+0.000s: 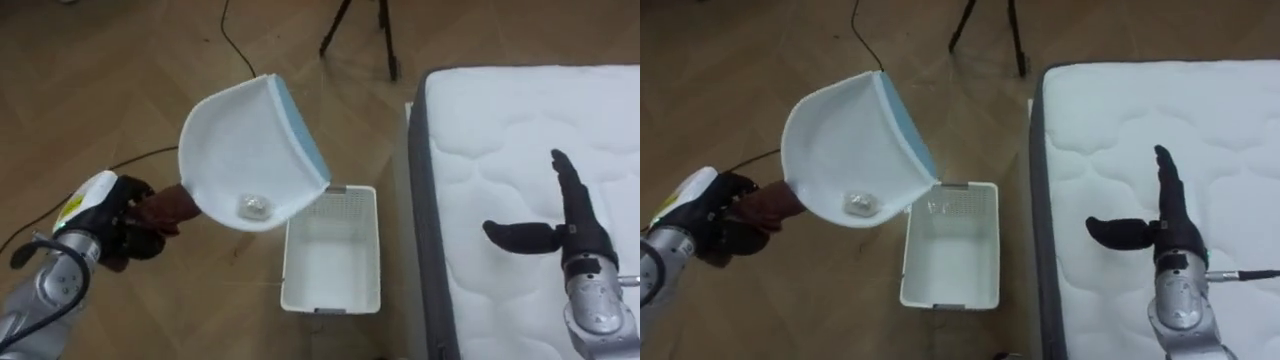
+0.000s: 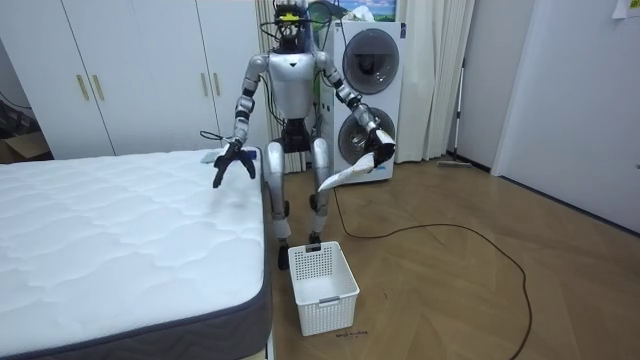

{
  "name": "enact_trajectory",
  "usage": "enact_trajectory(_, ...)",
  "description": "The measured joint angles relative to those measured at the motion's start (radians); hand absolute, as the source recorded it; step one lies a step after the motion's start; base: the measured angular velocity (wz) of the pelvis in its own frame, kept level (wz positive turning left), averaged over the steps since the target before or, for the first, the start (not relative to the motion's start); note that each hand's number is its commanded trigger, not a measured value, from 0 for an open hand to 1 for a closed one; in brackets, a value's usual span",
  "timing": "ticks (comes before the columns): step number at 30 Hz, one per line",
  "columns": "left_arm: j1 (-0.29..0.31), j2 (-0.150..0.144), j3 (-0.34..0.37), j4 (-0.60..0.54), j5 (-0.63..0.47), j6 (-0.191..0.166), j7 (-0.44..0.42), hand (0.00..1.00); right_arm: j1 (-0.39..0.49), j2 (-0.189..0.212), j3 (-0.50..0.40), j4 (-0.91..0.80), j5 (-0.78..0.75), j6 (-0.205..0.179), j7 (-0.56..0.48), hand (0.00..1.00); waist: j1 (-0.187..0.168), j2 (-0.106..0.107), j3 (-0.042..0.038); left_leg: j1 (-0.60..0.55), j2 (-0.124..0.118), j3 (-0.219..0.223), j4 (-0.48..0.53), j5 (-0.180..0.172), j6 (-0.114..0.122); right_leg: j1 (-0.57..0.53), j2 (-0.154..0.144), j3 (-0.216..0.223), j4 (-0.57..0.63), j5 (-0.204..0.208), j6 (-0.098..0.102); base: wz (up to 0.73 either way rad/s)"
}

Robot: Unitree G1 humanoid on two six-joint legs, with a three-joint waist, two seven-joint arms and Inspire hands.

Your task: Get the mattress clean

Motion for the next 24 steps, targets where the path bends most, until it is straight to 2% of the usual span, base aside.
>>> enact_trajectory(1, -0.005, 0.001, -0.009, 0.008, 0.006, 0.000, -0.006, 1.00, 0.000, -0.001, 0.005, 0.004, 0.000, 0.000, 0.000, 0.00, -0.002, 0.004, -0.0003, -0.003, 0.002, 0.004, 0.000, 0.000, 0.000, -0.001, 0.000, -0.002, -0.001, 0.000, 0.000, 0.09)
enact_trajectory(3, -0.022, 0.014, -0.054, 0.036, 0.033, -0.001, -0.026, 1.00, -0.009, -0.001, 0.021, 0.044, 0.000, 0.000, 0.014, 0.00, -0.006, 0.007, -0.0003, -0.009, 0.017, 0.048, -0.008, -0.001, 0.002, -0.009, 0.000, -0.003, 0.000, -0.003, 0.000, 0.03)
enact_trajectory(5, -0.023, 0.029, -0.067, 0.053, 0.072, -0.006, -0.041, 1.00, -0.015, -0.002, 0.026, 0.062, -0.019, 0.000, 0.028, 0.00, -0.011, 0.012, 0.0003, -0.016, 0.028, 0.075, -0.009, -0.002, 0.004, -0.020, 0.000, -0.004, 0.003, -0.004, -0.001, 0.02)
enact_trajectory(7, -0.024, 0.059, -0.073, 0.069, 0.094, -0.012, -0.045, 1.00, -0.015, -0.002, 0.028, 0.063, -0.037, -0.001, 0.032, 0.00, -0.028, 0.018, 0.0006, -0.038, 0.030, 0.089, -0.003, -0.002, 0.005, -0.039, -0.004, -0.007, 0.019, -0.009, 0.000, 0.14)
enact_trajectory(9, -0.050, 0.105, -0.103, 0.100, 0.109, -0.010, -0.050, 1.00, -0.017, -0.004, 0.027, 0.063, -0.049, -0.001, 0.032, 0.00, -0.038, 0.025, 0.0027, -0.063, 0.028, 0.106, 0.009, -0.005, 0.010, -0.075, -0.012, -0.001, 0.049, -0.021, 0.001, 0.04)
enact_trajectory(10, -0.059, 0.111, -0.111, 0.117, 0.111, -0.009, -0.051, 1.00, -0.017, -0.004, 0.027, 0.063, -0.055, -0.003, 0.032, 0.00, -0.038, 0.028, 0.0029, -0.067, 0.026, 0.108, 0.009, -0.006, 0.011, -0.084, -0.017, -0.001, 0.057, -0.024, 0.000, -0.07)
enact_trajectory(13, -0.103, 0.122, -0.155, 0.169, 0.140, 0.011, -0.052, 1.00, -0.011, -0.005, 0.044, 0.069, -0.069, -0.006, 0.033, 0.00, -0.053, 0.044, 0.0064, -0.079, 0.011, 0.112, 0.017, -0.008, 0.015, -0.110, -0.038, 0.002, 0.096, -0.044, 0.002, 0.06)
enact_trajectory(19, -0.151, 0.133, -0.234, 0.175, 0.191, 0.030, -0.099, 1.00, -0.015, -0.002, 0.076, 0.073, -0.084, -0.004, 0.036, 0.00, -0.069, 0.073, 0.0069, -0.109, 0.010, 0.140, 0.020, -0.009, 0.016, -0.159, -0.047, 0.021, 0.120, -0.054, -0.003, -0.06)
enact_trajectory(21, -0.171, 0.137, -0.262, 0.178, 0.195, 0.049, -0.123, 1.00, -0.013, -0.002, 0.086, 0.075, -0.083, -0.004, 0.036, 0.00, -0.085, 0.087, 0.0075, -0.118, 0.010, 0.148, 0.023, -0.009, 0.016, -0.175, -0.050, 0.028, 0.136, -0.057, -0.002, 0.00)
enact_trajectory(24, -0.182, 0.137, -0.280, 0.185, 0.195, 0.056, -0.142, 1.00, -0.013, -0.006, 0.098, 0.063, -0.075, -0.004, 0.034, 0.00, -0.103, 0.105, 0.0075, -0.118, 0.012, 0.174, 0.021, -0.010, 0.018, -0.186, -0.053, 0.042, 0.146, -0.065, -0.001, -0.03)
